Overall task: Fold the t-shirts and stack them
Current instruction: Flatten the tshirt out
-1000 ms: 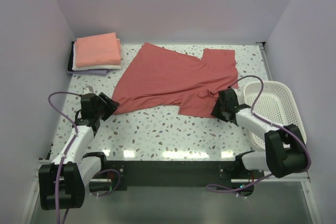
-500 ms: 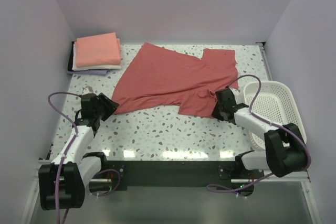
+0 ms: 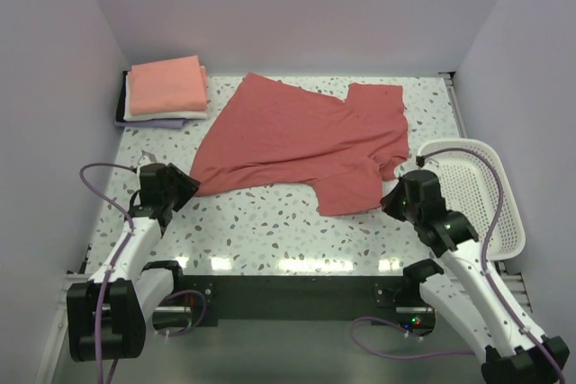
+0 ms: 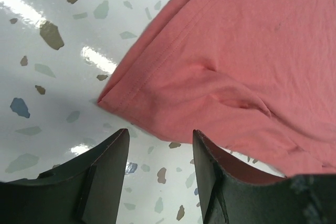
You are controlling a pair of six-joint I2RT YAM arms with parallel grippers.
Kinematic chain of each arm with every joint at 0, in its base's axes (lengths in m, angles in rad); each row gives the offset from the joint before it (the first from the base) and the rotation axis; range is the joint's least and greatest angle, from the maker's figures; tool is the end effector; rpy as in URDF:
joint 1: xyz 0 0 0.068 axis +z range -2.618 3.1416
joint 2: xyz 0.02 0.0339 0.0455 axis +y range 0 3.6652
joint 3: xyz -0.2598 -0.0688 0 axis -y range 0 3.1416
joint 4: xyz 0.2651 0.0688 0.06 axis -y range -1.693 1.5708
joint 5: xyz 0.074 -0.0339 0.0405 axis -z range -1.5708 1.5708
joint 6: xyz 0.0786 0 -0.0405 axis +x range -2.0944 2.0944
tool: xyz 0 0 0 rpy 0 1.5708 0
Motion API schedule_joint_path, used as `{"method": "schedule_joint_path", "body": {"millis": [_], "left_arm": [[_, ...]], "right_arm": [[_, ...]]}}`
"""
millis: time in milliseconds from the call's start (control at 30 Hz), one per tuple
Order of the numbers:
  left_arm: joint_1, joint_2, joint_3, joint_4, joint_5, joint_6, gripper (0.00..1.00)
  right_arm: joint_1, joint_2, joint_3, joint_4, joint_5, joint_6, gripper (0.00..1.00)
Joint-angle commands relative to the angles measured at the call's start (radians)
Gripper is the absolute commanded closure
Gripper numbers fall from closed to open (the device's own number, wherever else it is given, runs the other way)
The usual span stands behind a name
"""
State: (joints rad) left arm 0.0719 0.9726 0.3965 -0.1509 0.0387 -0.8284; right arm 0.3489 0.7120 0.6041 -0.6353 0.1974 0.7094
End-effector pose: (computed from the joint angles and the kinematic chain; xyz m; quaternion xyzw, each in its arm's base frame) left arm 0.2423 0.0144 0.1327 -0.3897 0.8247 -0.1676 0.3740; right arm 0.1975 0.0554 0.2121 0.2023 0.8893 0.1241 0.3910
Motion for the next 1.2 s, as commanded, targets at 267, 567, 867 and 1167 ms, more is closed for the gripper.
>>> {"method": "schedule_joint_path", "body": {"millis": [267, 567, 867, 1167], "left_arm": [[0.005, -0.052, -0.131, 0.054, -0.152, -0.103, 0.45], [0.003, 0.035, -0.122, 0.136, -0.169, -0.110, 0.48], [0.003, 0.130, -0.105, 0.228, -0.183, -0.118, 0.70], [0.003, 0.089, -0.005, 0.107, -0.244, -0.120, 1.00]], "right_arm": [[0.007, -0.259, 0.109, -0.322, -0.193, 0.050, 1.00], [0.007, -0.338, 0.235, -0.494, -0.196, 0.041, 1.00], [0.005, -0.401, 0.227, -0.560, -0.220, 0.065, 1.00], [0.007, -0.422, 0.263, -0.627, -0.217, 0.055, 1.00]]}}
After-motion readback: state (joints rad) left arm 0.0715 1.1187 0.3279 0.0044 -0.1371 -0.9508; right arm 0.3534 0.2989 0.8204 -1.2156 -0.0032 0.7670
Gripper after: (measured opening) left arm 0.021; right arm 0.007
